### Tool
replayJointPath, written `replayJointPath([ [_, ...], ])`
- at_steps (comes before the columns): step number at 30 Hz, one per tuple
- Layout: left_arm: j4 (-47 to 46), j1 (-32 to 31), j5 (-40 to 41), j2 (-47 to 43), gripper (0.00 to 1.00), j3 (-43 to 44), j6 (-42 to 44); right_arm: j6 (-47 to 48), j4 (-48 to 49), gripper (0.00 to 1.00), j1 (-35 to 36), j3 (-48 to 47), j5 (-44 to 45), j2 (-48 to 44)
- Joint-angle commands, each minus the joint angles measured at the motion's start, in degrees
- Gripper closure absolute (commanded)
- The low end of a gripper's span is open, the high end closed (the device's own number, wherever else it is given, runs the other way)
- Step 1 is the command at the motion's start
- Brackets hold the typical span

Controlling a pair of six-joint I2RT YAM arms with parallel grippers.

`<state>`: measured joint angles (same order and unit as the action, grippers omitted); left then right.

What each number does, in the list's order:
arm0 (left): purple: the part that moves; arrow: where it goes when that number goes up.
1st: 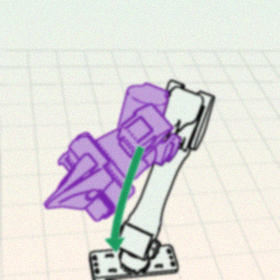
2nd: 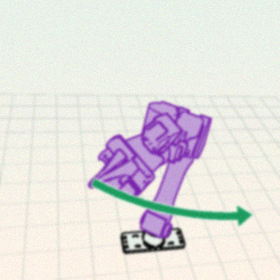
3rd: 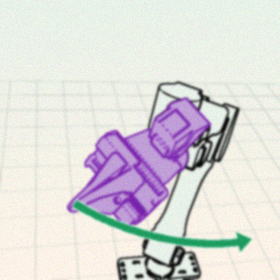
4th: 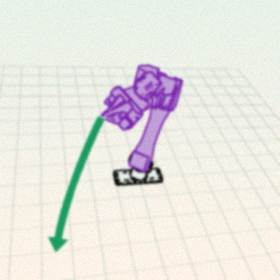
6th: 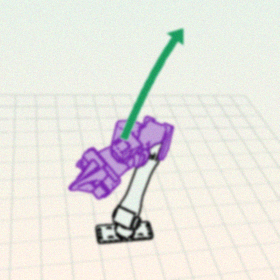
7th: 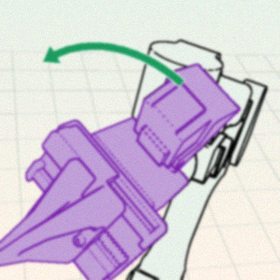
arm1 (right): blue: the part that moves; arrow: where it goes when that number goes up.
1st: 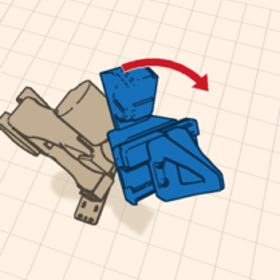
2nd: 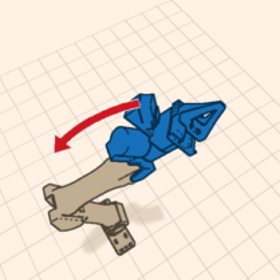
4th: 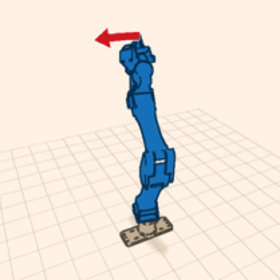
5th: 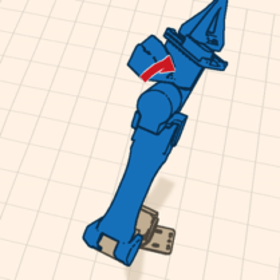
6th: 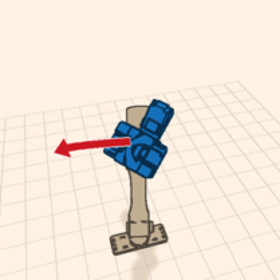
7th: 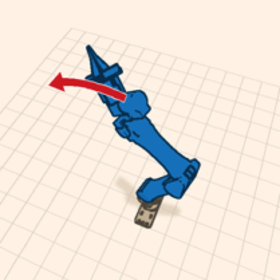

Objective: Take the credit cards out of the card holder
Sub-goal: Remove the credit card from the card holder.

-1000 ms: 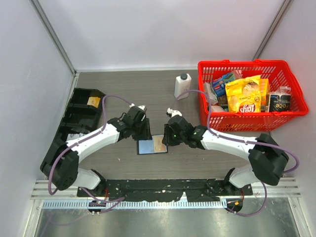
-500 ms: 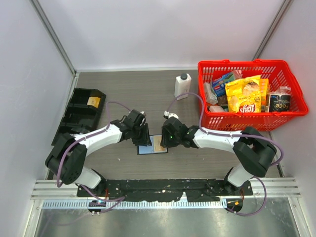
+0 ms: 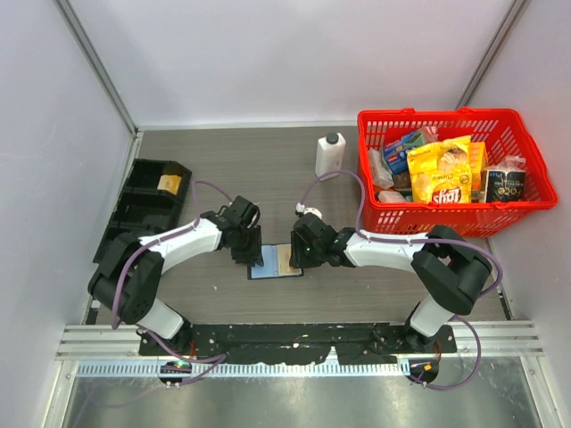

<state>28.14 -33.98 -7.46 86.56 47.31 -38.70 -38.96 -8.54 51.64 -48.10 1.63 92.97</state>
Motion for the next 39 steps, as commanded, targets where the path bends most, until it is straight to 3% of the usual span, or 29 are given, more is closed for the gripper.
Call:
replayJointPath([
  [1,2.9,0.3,0.7,2.2,0.67,2.3,3.4,-0.5,1.2,0.63,0.1,-1.1,0.4,0.5],
  [19,3.0,0.3,-0.6,4.1,0.71,2.5,4.2,1.1,-0.5,0.63,0.3,-5.0,-3.1,-2.6],
  [27,3.0,0.2,-0.4,3.7,0.71,2.3,4.2,-0.2,-4.6,0.62,0.2,-5.2,3.6,-1.1],
  [39,3.0,0.3,-0.7,3.9,0.71,2.3,4.2,-0.1,-1.7,0.61,0.2,-5.2,1.3,1.1],
])
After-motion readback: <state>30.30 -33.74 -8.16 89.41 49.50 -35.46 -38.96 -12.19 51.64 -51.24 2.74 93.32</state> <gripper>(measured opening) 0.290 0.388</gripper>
